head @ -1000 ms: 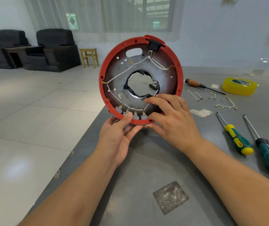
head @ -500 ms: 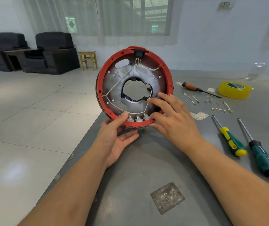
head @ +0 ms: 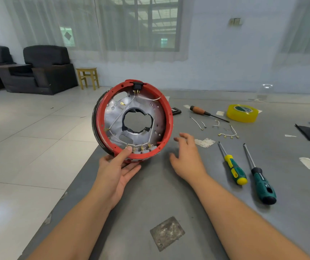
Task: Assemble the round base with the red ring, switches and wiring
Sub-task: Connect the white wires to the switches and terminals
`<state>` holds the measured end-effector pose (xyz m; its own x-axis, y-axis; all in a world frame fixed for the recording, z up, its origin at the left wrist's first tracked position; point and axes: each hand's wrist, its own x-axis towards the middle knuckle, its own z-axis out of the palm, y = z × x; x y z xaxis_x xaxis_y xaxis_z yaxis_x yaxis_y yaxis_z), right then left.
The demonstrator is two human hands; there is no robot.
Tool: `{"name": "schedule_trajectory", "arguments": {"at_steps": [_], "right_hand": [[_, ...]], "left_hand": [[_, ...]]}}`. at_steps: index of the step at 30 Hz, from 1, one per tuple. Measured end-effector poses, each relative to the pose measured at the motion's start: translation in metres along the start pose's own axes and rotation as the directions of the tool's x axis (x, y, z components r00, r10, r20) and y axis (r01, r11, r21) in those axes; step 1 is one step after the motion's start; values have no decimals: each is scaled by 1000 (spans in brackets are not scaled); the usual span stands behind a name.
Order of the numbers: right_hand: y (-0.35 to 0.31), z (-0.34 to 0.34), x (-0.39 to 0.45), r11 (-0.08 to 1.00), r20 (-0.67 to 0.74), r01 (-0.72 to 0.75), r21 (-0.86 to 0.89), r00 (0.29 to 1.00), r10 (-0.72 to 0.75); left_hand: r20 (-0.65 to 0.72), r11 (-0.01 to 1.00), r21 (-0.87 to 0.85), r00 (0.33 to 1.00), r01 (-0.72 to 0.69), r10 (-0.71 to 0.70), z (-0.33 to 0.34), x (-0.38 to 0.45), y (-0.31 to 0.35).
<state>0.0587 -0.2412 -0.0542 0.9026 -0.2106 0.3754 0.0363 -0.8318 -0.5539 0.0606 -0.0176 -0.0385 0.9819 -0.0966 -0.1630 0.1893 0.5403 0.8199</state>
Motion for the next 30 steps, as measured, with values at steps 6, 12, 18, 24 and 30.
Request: {"name": "schedule_trajectory", "arguments": {"at_steps": [6,12,18,24,30], "right_hand": [[-1,-8,4,809,-9,-245,534,955,295],[6,-15,2,633,86,-258,730,954,289],[-3,-16,2,755,48,-288,589,945,323],[-2,-11,3,874,-7,-285,393,950,312],[3,-11,2,931,9,-269,247,961,276]], "left_hand": [[9,994,112,1000,4,-5,3,-7,1],[-21,881,469,998,66,-63,11,-13,3],[32,514,839,960,-177,279,5,-18,4],[-14,303,949,945,-91,327,3,-10,3],[-90,314,949,939,-20,332,-2,-8,-2]]}}
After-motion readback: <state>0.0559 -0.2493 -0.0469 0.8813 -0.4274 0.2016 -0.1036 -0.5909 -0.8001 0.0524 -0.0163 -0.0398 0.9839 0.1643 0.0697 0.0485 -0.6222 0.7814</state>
